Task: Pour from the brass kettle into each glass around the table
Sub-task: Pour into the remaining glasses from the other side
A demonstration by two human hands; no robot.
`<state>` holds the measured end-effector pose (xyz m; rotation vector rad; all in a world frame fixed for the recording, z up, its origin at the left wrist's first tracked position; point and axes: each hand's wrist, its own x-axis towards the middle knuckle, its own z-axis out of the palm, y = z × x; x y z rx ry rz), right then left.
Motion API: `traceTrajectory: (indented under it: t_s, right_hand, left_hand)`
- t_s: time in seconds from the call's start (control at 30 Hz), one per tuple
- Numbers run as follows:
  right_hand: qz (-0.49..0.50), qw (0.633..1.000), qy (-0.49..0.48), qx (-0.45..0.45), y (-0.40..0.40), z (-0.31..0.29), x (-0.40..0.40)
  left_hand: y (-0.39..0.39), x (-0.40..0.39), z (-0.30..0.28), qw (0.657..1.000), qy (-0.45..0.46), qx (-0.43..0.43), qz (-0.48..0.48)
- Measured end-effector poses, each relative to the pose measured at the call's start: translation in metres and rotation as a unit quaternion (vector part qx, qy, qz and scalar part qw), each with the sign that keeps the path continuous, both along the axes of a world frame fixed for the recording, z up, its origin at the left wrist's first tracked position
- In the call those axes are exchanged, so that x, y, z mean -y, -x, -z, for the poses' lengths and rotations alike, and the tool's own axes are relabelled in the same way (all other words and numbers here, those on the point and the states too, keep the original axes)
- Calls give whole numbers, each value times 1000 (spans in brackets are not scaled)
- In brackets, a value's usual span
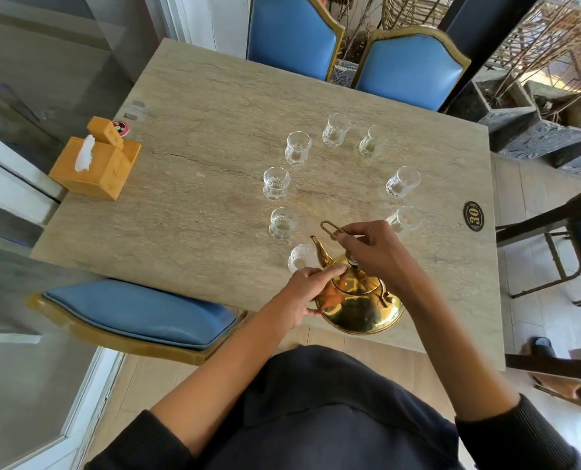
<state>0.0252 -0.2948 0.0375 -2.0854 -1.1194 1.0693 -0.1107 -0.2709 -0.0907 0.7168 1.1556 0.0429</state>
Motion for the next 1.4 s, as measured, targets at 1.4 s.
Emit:
traceTrajectory:
  t_s: [1.4]
  right_hand:
    - [-34,998,26,48,-4,-4,17]
  left_hand:
    - [-8,36,-20,999,44,2,33]
